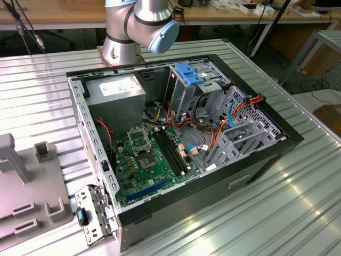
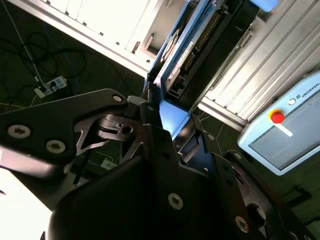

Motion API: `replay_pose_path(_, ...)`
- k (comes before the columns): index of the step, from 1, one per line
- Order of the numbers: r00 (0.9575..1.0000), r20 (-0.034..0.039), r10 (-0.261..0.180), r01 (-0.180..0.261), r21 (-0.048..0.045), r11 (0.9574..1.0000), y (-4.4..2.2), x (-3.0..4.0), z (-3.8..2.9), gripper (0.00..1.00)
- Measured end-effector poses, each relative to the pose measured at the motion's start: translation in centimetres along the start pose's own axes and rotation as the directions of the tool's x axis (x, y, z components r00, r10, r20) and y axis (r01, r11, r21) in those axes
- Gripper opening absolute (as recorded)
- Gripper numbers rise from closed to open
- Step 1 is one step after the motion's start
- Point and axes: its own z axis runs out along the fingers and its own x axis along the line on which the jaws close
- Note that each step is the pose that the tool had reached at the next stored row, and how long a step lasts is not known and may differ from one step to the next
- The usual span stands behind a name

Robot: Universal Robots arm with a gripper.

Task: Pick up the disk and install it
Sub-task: 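Pick up the disk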

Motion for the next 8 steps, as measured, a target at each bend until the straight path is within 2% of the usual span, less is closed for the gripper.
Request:
replay_pose_path(2,1.0000,0.0000,0.000,0.000,0.0000,1.0000,-0.01,0.01,-0.39,0.37)
replay_pose_path(6,1.0000,0.0000,0.000,0.000,0.0001,1.0000,-0.02,0.04,-2.20,0.37)
replay_pose_path(8,1.0000,0.0000,0.000,0.000,0.0001,1.0000,-0.03,0.06,-2.86,0.37)
